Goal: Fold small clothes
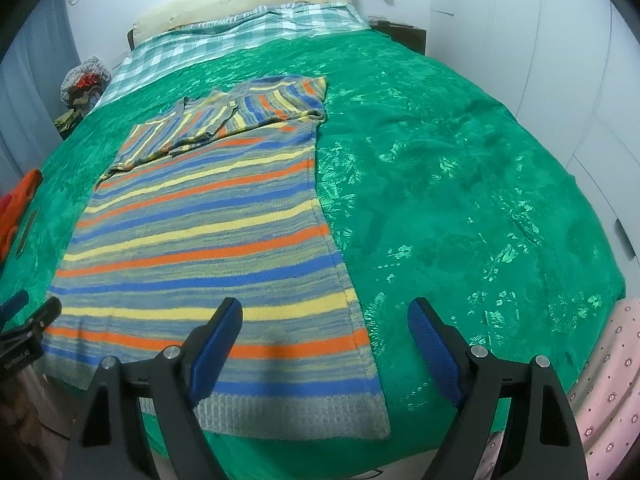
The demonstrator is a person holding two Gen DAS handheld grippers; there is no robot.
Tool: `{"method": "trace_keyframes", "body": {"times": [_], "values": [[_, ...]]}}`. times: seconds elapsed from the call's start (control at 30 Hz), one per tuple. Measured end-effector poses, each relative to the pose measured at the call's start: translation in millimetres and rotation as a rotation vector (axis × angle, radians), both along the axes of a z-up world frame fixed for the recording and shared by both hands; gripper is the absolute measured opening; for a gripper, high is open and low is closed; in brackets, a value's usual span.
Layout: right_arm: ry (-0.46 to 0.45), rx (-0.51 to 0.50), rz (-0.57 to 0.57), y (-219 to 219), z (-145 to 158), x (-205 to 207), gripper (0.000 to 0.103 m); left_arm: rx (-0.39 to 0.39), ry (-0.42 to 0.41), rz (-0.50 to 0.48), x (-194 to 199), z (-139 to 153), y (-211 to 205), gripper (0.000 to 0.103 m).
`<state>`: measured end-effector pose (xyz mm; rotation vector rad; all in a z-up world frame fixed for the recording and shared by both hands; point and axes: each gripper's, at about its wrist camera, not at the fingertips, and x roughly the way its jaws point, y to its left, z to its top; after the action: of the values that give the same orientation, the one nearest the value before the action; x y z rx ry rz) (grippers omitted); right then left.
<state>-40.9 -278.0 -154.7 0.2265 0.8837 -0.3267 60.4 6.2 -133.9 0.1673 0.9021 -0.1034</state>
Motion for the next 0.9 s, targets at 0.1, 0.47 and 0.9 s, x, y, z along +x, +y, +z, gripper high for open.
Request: {"method": "trace_keyframes", "body": {"times": [0.1,0.47,0.9], "values": [[0.000,-0.002,0.006,0.1,0.2,1.3,0.084,-0.001,0.018,-0.004,2.3,-3.3,2.2,0.099],[-0.015,-0.013,-0.011,-1.9,6.7,0.8,0.084,-0.055,0.015,0.035,1.2,3.0,14.6,0.099],[-0.026,-0.017,-0.019,-0.4,10.7,-4.4,0.084,-0.054,0.000,0.033,-2.1,6.2,17.3,0.099]]}}
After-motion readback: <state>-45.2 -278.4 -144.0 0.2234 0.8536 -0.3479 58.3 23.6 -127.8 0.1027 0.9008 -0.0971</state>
